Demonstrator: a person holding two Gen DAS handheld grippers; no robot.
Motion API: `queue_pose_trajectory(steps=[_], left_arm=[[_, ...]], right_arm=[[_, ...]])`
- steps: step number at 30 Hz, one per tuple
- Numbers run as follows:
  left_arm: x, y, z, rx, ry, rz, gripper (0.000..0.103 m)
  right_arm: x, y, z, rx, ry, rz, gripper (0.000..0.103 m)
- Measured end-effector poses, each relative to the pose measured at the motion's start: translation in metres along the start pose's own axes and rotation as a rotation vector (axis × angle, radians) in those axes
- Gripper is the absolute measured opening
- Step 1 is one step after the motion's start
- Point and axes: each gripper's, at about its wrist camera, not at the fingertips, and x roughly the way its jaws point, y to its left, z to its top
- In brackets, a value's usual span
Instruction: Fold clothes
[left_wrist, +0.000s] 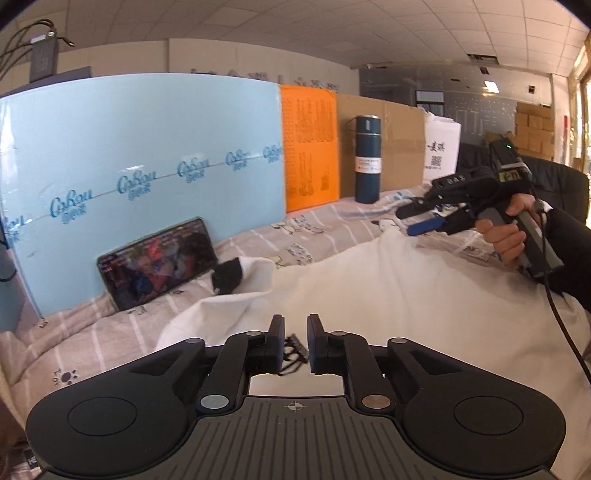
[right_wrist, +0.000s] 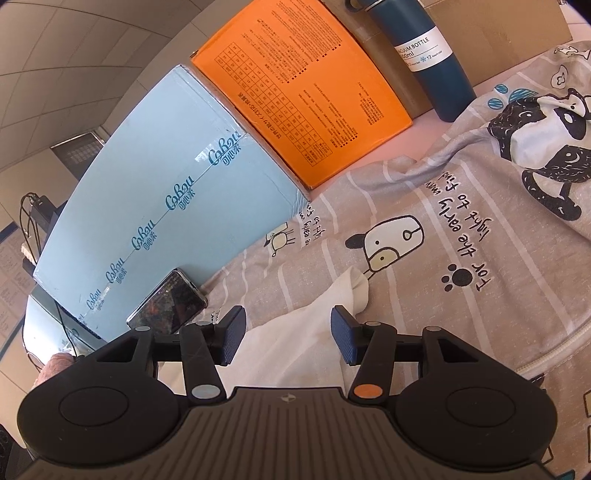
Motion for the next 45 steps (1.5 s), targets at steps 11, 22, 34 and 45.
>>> queue_pose_trajectory(steps=[11, 22, 34, 45], left_arm=[[0.015, 0.031, -0.020, -0.139, 0.125, 0.138, 0.065], [0.019, 0.037, -0.030, -0.192, 0.162, 0.085, 0.071], [0.023, 0.039, -0.031, -0.200, 0.187, 0.075, 0.075], [0.014, 0.036, -0.027, -0.178, 0.127, 0.073, 0.077]], right_arm=[[0.037, 0.119, -0.015, -0.317, 0.153, 0.168, 0.070], [0.139, 0.201, -0.062, -0.527, 0.270, 0.021, 0.068], [0.105, 0.153, -0.052, -0.310, 0.233, 0.033, 0.011], [0.074, 0.144, -0.067, -0.199, 0.333, 0.355, 0.010]])
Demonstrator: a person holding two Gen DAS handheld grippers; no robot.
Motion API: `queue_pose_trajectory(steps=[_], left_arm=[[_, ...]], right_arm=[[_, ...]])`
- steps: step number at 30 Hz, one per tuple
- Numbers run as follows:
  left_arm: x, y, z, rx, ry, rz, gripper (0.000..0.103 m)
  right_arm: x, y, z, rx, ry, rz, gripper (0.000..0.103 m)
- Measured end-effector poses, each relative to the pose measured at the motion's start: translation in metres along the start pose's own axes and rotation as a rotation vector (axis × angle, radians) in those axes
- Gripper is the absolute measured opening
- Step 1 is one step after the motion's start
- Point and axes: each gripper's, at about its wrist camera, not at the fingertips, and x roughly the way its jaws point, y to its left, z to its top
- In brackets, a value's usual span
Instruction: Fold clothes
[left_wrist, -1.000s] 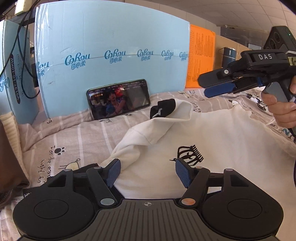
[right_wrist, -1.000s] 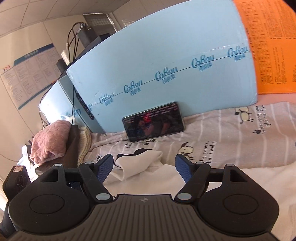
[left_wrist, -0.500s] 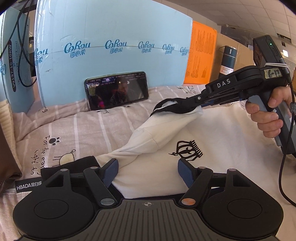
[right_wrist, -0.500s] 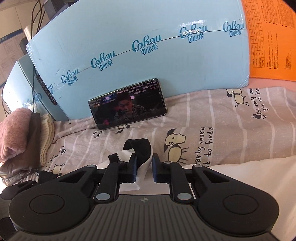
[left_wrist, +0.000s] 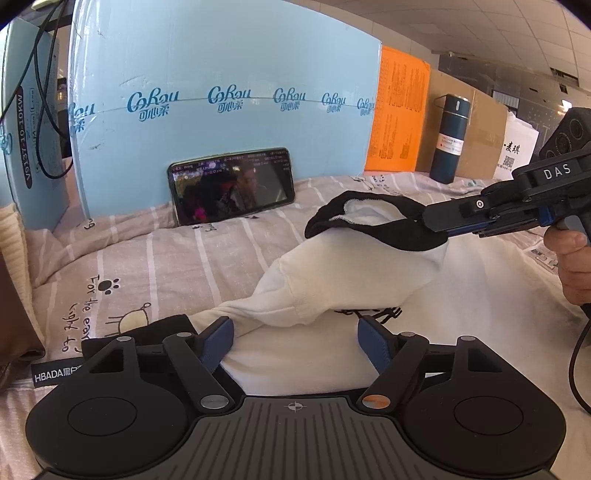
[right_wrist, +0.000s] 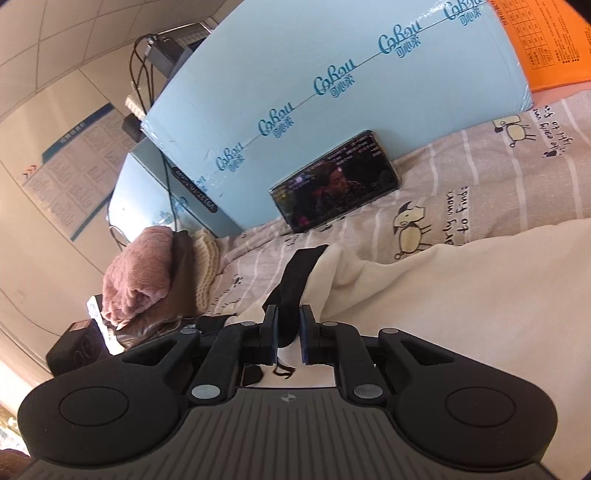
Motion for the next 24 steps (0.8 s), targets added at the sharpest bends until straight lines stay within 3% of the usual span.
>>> queue_pose_trajectory(steps=[7, 11, 14, 15, 17, 18, 21, 24], left_arm=[[-0.022, -0.004, 0.002, 0.084, -0.093, -0.027, 0.077], [-0.036, 0.007, 0.003, 0.086, -0.119, 0.009, 0.078], [-0.048, 0.016, 0.006, 0.040, -0.177, 0.053, 0.078], [-0.051, 0.018, 0.007, 0.009, -0.201, 0.050, 0.078], [-0.053, 0.019, 0.012, -0.051, -0.231, -0.008, 0.077], [-0.051, 0.016, 0.014, -0.071, -0.235, -0.045, 0.077], [-0.033, 0.001, 0.022, -0.107, -0.167, -0.121, 0.076], [-0.008, -0.010, 0.025, -0.160, -0.049, -0.200, 0.076]], right_arm=[[-0.001, 0.037, -0.022, -0.028, 0.067, 0.199, 0.011], [0.006, 0.046, -0.043, -0.087, 0.161, 0.181, 0.011], [0.010, 0.047, -0.059, -0.127, 0.245, 0.155, 0.017], [0.010, 0.048, -0.064, -0.140, 0.265, 0.151, 0.025], [0.006, 0.050, -0.071, -0.169, 0.290, 0.151, 0.039], [0.000, 0.051, -0.073, -0.183, 0.283, 0.152, 0.040], [-0.022, 0.048, -0.071, -0.201, 0.241, 0.141, 0.048], [-0.046, 0.036, -0.065, -0.177, 0.166, 0.082, 0.052]])
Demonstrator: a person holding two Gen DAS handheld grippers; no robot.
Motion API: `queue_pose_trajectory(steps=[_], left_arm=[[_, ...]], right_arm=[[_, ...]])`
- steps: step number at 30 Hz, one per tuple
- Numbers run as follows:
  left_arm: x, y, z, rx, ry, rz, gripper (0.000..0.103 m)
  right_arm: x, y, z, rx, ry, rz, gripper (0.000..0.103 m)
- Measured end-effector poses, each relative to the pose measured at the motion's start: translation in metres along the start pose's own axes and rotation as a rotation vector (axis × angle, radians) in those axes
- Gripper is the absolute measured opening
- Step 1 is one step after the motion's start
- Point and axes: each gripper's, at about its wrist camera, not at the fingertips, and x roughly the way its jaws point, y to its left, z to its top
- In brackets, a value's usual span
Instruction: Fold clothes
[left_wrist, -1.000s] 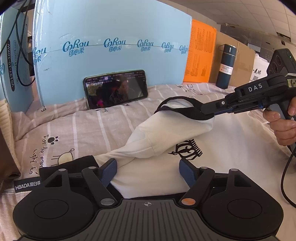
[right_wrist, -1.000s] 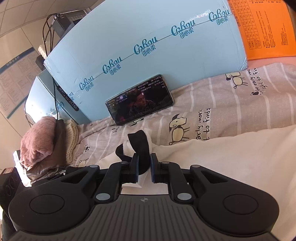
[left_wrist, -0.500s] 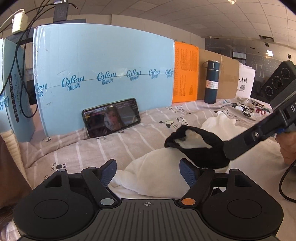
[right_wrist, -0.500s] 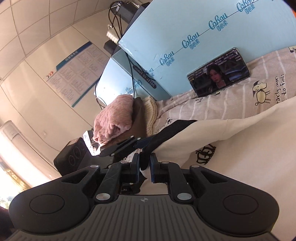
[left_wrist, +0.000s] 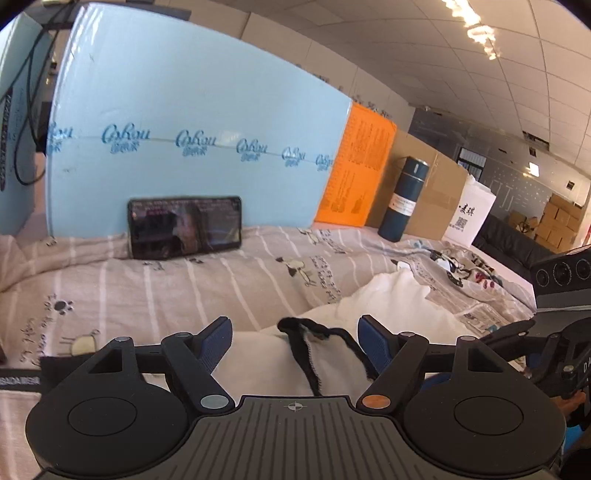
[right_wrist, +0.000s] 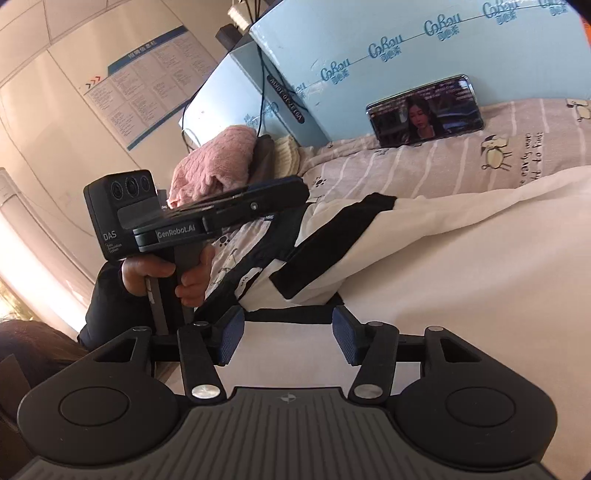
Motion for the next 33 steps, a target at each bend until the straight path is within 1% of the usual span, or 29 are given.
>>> queue_pose_trajectory(steps=[2, 3, 5, 6, 7, 8, 9, 10, 11, 13, 15, 19, 20, 21, 22, 24, 26, 27, 29, 30, 31, 32, 33], left_arm=[[0.018, -0.005, -0.002, -0.023, 0.068, -0.029, 0.076], [0.026, -0.009, -0.004, -0.026, 0.091, -0.028, 0.076], [0.035, -0.014, -0.004, -0.013, 0.112, -0.012, 0.075], [0.038, -0.018, -0.005, 0.011, 0.121, 0.007, 0.072], [0.042, -0.021, -0.006, 0.035, 0.130, 0.027, 0.064], [0.045, -0.025, -0.007, 0.059, 0.139, 0.046, 0.051], [0.048, -0.029, -0.008, 0.092, 0.143, 0.067, 0.040], [0.047, -0.035, -0.009, 0.157, 0.132, 0.093, 0.019], [0.046, -0.040, -0.010, 0.218, 0.116, 0.114, 0.008], [0.037, -0.050, -0.009, 0.327, 0.053, 0.134, 0.007], [0.021, -0.068, -0.012, 0.523, -0.032, 0.136, 0.007], [-0.007, -0.098, -0.037, 0.859, -0.046, 0.027, 0.007], [-0.013, -0.104, -0.044, 0.935, -0.043, 0.000, 0.007], [-0.015, -0.107, -0.053, 0.985, -0.019, -0.027, 0.007], [-0.018, -0.109, -0.062, 1.030, 0.006, -0.049, 0.007], [-0.019, -0.111, -0.079, 1.068, 0.043, -0.052, 0.007], [-0.017, -0.109, -0.088, 1.059, 0.059, -0.042, 0.008], [-0.016, -0.106, -0.090, 1.035, 0.058, -0.029, 0.008], [-0.015, -0.101, -0.087, 0.959, 0.043, -0.001, 0.016], [-0.016, -0.099, -0.084, 0.926, 0.032, 0.005, 0.017], [-0.016, -0.098, -0.081, 0.890, 0.025, 0.010, 0.025], [-0.016, -0.098, -0.077, 0.849, 0.017, 0.016, 0.036], [-0.013, -0.100, -0.072, 0.814, 0.012, 0.020, 0.042]], right_arm=[[-0.017, -0.012, -0.001, 0.043, -0.056, -0.049, 0.054], [-0.025, -0.020, -0.002, 0.071, -0.083, -0.071, 0.054], [-0.039, -0.033, -0.004, 0.130, -0.136, -0.109, 0.055], [-0.045, -0.039, -0.005, 0.156, -0.160, -0.124, 0.055], [-0.050, -0.044, -0.007, 0.177, -0.181, -0.133, 0.055], [-0.054, -0.050, -0.009, 0.200, -0.204, -0.144, 0.056], [-0.057, -0.054, -0.009, 0.217, -0.219, -0.154, 0.056], [-0.059, -0.058, -0.010, 0.233, -0.230, -0.162, 0.056], [-0.060, -0.061, -0.010, 0.249, -0.241, -0.169, 0.056], [-0.062, -0.066, -0.010, 0.277, -0.256, -0.175, 0.056], [-0.064, -0.072, -0.010, 0.304, -0.268, -0.177, 0.056], [-0.070, -0.079, -0.009, 0.353, -0.300, -0.163, 0.057], [-0.072, -0.081, -0.010, 0.366, -0.312, -0.158, 0.059], [-0.075, -0.084, -0.009, 0.378, -0.326, -0.159, 0.062], [-0.077, -0.087, -0.008, 0.390, -0.342, -0.170, 0.063], [-0.083, -0.092, -0.005, 0.413, -0.375, -0.194, 0.063], [-0.088, -0.098, -0.003, 0.436, -0.408, -0.217, 0.063], [-0.091, -0.101, 0.000, 0.444, -0.425, -0.232, 0.063], [-0.098, -0.106, 0.009, 0.451, -0.463, -0.267, 0.063], [-0.101, -0.109, 0.013, 0.468, -0.475, -0.263, 0.063], [-0.102, -0.113, 0.017, 0.486, -0.481, -0.250, 0.063], [-0.102, -0.116, 0.022, 0.499, -0.481, -0.240, 0.065], [-0.099, -0.117, 0.026, 0.503, -0.472, -0.237, 0.066]])
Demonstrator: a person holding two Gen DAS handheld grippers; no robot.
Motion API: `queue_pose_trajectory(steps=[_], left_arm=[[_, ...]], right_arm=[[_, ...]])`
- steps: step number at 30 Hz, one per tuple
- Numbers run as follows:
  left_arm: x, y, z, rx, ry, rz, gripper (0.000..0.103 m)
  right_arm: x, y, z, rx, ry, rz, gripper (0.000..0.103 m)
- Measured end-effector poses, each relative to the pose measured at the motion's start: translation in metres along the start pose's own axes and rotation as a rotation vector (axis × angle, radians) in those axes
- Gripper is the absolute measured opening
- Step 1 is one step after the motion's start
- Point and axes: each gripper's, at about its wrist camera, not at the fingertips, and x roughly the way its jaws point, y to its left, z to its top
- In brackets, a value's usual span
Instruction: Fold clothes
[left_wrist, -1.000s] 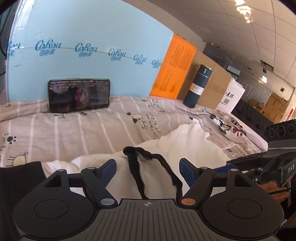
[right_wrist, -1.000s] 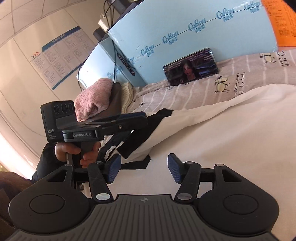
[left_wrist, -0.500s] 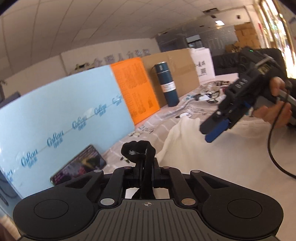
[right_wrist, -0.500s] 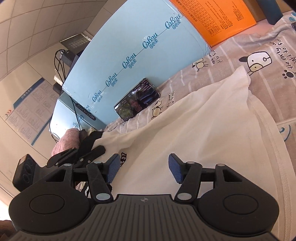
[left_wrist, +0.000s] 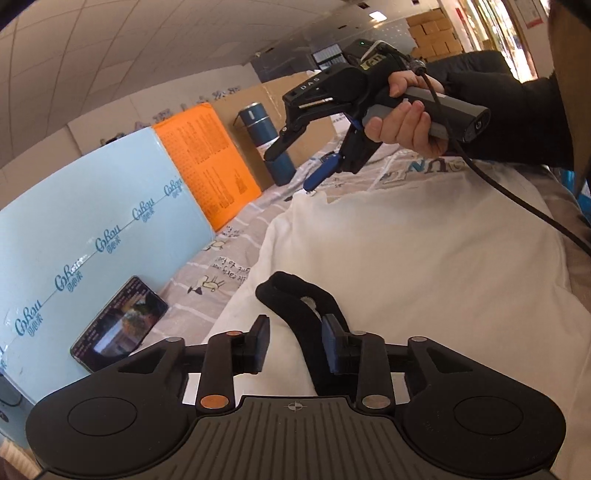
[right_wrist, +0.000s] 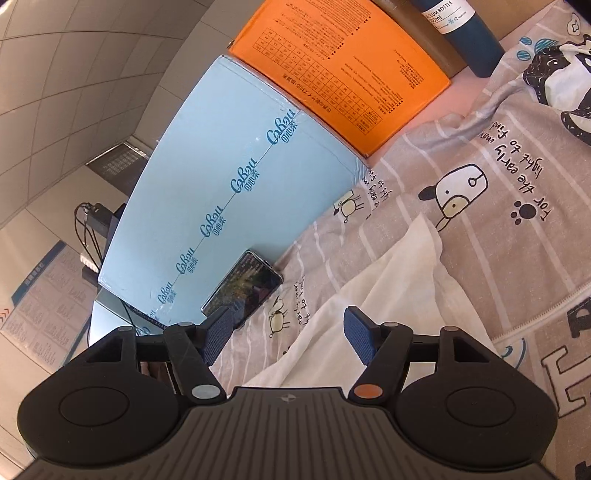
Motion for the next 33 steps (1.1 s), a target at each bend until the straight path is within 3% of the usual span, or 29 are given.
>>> queue_pose_trajectory(steps=[2, 5, 9, 13, 15, 22, 24, 25, 26, 29, 33], left_arm=[[0.009, 0.005, 0.010, -0.088, 0.009, 0.005, 0.063], [0.031, 0.015, 0.023, -0.260, 0.079, -0.037, 0.072], [0.063, 0.024, 0.024, -0.413, 0.185, -0.072, 0.071], [0.070, 0.065, 0.008, -0.750, 0.183, -0.129, 0.070], [0.070, 0.075, 0.001, -0.847, 0.177, -0.132, 0.068], [0.079, 0.052, 0.019, -0.745, 0.176, -0.006, 0.065], [0.081, 0.053, 0.019, -0.756, 0.171, 0.008, 0.050], [0.081, 0.054, 0.018, -0.762, 0.170, 0.008, 0.031], [0.080, 0.056, 0.016, -0.763, 0.171, 0.008, 0.019], [0.072, 0.065, 0.012, -0.747, 0.151, 0.010, 0.011], [0.040, 0.068, 0.027, -0.522, 0.038, 0.081, 0.010]], right_arm=[[0.010, 0.004, 0.003, 0.001, 0.019, -0.001, 0.067], [0.029, 0.011, -0.001, -0.021, 0.040, -0.017, 0.067], [0.049, 0.013, -0.005, -0.013, 0.053, -0.020, 0.067], [0.056, 0.008, -0.004, -0.010, 0.065, 0.009, 0.067], [0.059, 0.004, -0.004, 0.000, 0.089, 0.031, 0.067], [0.063, 0.000, -0.010, -0.018, 0.138, 0.028, 0.068], [0.062, -0.002, -0.011, -0.017, 0.139, 0.027, 0.068], [0.061, -0.002, -0.011, -0.015, 0.140, 0.026, 0.068], [0.060, -0.003, -0.012, -0.013, 0.141, 0.026, 0.068], [0.059, -0.004, -0.012, -0.010, 0.145, 0.030, 0.068], [0.056, -0.003, -0.013, -0.004, 0.152, 0.052, 0.069]])
